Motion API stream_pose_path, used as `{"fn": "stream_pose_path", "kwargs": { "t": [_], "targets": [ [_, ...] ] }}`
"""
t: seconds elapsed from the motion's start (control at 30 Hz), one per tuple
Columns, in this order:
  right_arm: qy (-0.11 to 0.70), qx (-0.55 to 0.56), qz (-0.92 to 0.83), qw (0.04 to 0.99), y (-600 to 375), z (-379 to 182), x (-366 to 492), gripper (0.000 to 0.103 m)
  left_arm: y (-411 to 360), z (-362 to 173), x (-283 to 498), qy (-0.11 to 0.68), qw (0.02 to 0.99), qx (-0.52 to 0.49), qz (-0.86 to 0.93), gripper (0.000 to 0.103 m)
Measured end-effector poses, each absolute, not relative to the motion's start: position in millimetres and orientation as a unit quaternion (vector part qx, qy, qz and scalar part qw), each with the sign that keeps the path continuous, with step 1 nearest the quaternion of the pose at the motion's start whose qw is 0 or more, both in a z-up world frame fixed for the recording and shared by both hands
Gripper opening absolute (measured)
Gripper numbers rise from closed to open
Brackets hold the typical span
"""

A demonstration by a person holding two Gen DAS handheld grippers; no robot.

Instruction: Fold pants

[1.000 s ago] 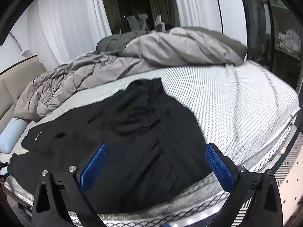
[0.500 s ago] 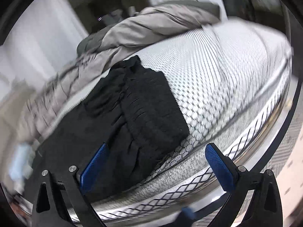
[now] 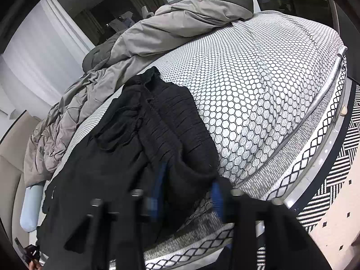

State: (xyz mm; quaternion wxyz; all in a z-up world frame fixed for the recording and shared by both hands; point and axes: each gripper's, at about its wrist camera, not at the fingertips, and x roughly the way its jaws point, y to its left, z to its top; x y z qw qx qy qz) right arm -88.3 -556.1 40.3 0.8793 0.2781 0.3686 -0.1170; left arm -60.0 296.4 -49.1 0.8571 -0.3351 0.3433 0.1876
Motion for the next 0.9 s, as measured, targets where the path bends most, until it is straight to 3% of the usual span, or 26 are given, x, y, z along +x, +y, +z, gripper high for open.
{"fn": "stream_pose_path", "kwargs": {
  "t": [0.17, 0.2, 0.27, 0.37, 0.43, 0.5, 0.53, 0.57, 0.6, 0.67, 0.8, 0.9],
  "targets": [
    [0.347, 0.282, -0.088, 0.890, -551, 45, -96, 0.032, 294, -51, -60, 0.345, 0.856, -0.339, 0.182, 0.002],
    [0.352, 0.284, -0.095, 0.887, -552, 42, -90, 0.021, 293, -50, -59, 0.346, 0.857, -0.334, 0.184, 0.002],
    [0.348, 0.262, -0.112, 0.893, -552, 47, -90, 0.014, 292, -49, -59, 0.348, 0.859, -0.328, 0.184, 0.002],
    [0.324, 0.252, -0.155, 0.899, -565, 56, -106, 0.014, 290, -53, -59, 0.361, 0.857, -0.333, 0.158, 0.004],
    [0.356, 0.246, -0.162, 0.887, -570, 47, -100, 0.015, 284, -53, -57, 0.375, 0.857, -0.314, 0.160, 0.005],
    [0.371, 0.241, -0.160, 0.882, -566, 44, -94, 0.028, 281, -48, -60, 0.382, 0.860, -0.302, 0.156, 0.009],
    [0.367, 0.239, -0.158, 0.885, -565, 47, -95, 0.036, 282, -45, -64, 0.387, 0.858, -0.301, 0.155, 0.018],
    [0.356, 0.237, -0.158, 0.890, -563, 51, -97, 0.056, 282, -41, -68, 0.391, 0.857, -0.299, 0.155, 0.032],
    [0.340, 0.233, -0.162, 0.896, -562, 57, -101, 0.068, 284, -34, -73, 0.394, 0.856, -0.293, 0.161, 0.041],
    [0.324, 0.220, -0.172, 0.904, -562, 67, -108, 0.072, 286, -22, -81, 0.383, 0.863, -0.279, 0.172, 0.063],
    [0.308, 0.222, -0.157, 0.912, -563, 74, -115, 0.081, 293, 4, -69, 0.364, 0.879, -0.258, 0.169, 0.075],
    [0.303, 0.224, -0.145, 0.915, -559, 76, -115, 0.081, 298, 8, -19, 0.388, 0.882, -0.231, 0.136, 0.082]
  ]
}}
